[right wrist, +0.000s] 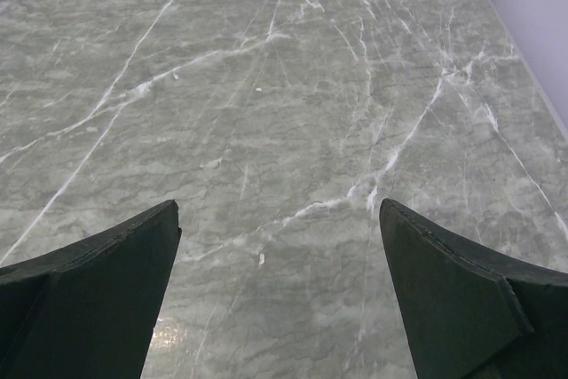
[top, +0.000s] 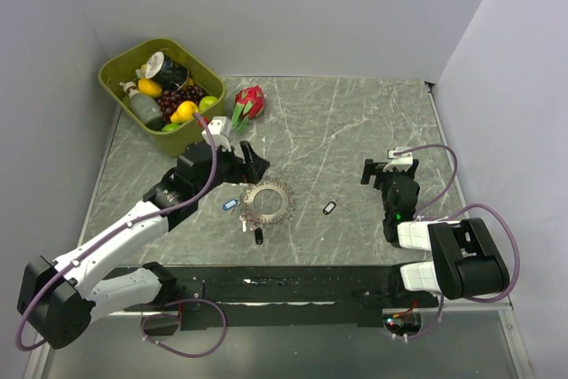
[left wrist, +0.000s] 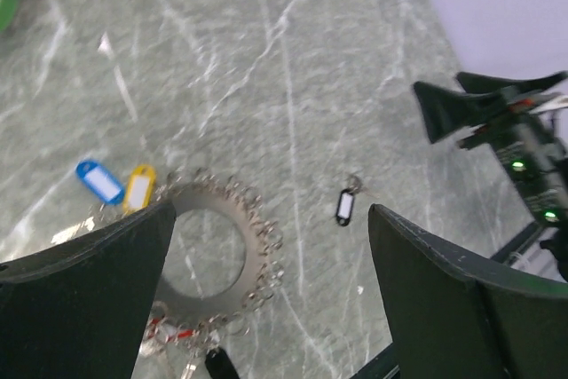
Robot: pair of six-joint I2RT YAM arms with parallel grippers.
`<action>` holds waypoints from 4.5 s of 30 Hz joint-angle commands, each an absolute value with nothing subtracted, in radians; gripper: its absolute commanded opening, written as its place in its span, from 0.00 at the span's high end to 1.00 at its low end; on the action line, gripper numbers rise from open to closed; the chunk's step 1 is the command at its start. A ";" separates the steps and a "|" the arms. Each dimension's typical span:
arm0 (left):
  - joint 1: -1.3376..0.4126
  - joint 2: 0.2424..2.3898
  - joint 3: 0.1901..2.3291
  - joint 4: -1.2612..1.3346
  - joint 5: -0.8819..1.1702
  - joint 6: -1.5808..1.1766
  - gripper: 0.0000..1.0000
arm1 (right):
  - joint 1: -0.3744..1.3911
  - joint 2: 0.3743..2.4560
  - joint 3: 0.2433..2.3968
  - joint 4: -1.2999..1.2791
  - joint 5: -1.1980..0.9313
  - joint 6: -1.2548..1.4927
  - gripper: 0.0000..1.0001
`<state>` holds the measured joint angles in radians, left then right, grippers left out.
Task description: Put the keys on the keyring
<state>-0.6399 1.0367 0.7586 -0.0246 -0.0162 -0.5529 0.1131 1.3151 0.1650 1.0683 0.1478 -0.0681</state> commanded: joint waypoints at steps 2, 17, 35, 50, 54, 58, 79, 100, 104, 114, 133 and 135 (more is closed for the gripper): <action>-0.640 1.016 0.909 0.100 0.046 -0.515 0.04 | 0.104 1.310 0.204 1.088 0.147 -0.063 0.00; -0.667 1.063 1.104 -0.037 0.009 -0.488 0.04 | 0.104 1.312 0.204 1.088 0.146 -0.063 0.00; -0.667 1.042 1.216 -0.077 0.178 -0.445 0.03 | 0.106 1.310 0.204 1.088 0.146 -0.063 0.00; -0.666 1.081 1.273 -0.063 0.377 -0.566 0.04 | 0.104 1.310 0.204 1.088 0.146 -0.063 0.00; -0.666 1.091 1.327 -0.069 0.434 -0.595 0.04 | 0.104 1.310 0.204 1.088 0.146 -0.063 0.00; -0.666 1.066 1.403 -0.100 0.466 -0.609 0.04 | 0.106 1.310 0.204 1.088 0.146 -0.063 0.00; -0.661 0.968 1.482 -0.213 0.370 -0.591 0.04 | 0.104 1.310 0.204 1.088 0.146 -0.063 0.00; -0.661 1.008 1.399 -0.253 0.235 -0.551 0.04 | 0.104 1.310 0.204 1.088 0.146 -0.063 0.00; -0.661 1.008 1.359 -0.245 0.175 -0.525 0.04 | 0.104 1.310 0.204 1.088 0.146 -0.063 0.00; -0.661 0.983 1.057 -0.089 0.034 -0.541 0.04 | 0.104 1.310 0.204 1.088 0.146 -0.063 0.00; -0.655 0.916 0.723 -0.029 -0.193 -0.560 0.04 | 0.118 1.112 0.741 -0.063 0.322 0.409 0.00; -0.655 0.926 0.703 -0.012 -0.189 -0.539 0.04 | 0.098 1.060 0.721 -0.051 0.243 0.436 0.00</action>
<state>-0.6594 0.9241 0.7254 -0.0826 -0.1585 -0.5449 0.1150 1.1400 0.7212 0.1795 0.3271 0.2886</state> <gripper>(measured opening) 0.966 0.997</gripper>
